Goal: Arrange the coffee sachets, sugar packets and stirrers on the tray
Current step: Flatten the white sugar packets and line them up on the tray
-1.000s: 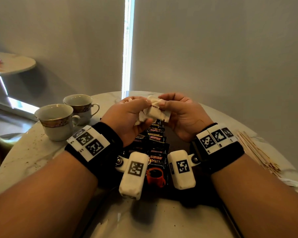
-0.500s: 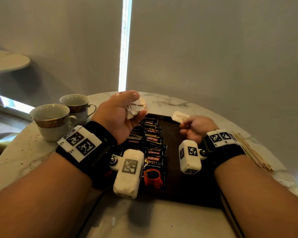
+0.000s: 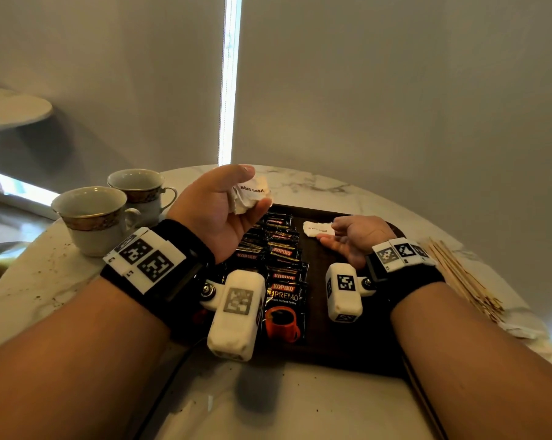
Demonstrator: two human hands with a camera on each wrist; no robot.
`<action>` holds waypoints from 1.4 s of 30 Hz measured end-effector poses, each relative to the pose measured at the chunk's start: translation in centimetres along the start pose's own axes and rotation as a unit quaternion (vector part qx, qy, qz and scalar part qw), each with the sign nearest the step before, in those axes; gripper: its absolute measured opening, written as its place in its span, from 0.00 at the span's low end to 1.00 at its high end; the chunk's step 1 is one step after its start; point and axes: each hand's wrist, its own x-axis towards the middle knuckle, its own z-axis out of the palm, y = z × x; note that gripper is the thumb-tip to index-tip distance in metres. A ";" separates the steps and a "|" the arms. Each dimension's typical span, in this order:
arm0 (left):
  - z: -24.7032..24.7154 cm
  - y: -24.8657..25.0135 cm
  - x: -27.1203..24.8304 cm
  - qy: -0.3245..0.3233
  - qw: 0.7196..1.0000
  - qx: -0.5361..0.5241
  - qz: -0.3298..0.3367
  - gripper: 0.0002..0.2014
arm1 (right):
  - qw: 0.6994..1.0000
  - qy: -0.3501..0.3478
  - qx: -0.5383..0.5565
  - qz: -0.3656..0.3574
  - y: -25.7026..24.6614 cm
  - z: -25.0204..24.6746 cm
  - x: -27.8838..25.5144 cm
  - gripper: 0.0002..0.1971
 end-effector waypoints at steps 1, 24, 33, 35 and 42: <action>0.0 0.1 -0.1 -0.001 1.000 -0.003 0.001 0.15 | 1.000 0.002 -0.002 -0.004 0.0 -0.1 0.0 0.14; -0.2 0.0 -0.1 -0.008 1.000 0.003 0.008 0.08 | 0.993 -0.057 -0.093 -0.033 0.4 0.3 -0.8 0.16; -0.2 0.0 0.0 -0.012 1.000 -0.001 0.005 0.10 | 0.994 -0.085 -0.056 -0.034 0.2 0.7 -1.6 0.17; -0.2 0.0 -0.1 -0.015 1.000 -0.001 0.006 0.10 | 0.992 -0.115 -0.041 -0.015 0.3 0.9 -1.9 0.17; -0.4 -0.1 0.0 -0.022 1.000 -0.004 0.002 0.09 | 0.993 -0.118 -0.029 -0.003 0.3 1.1 -2.2 0.23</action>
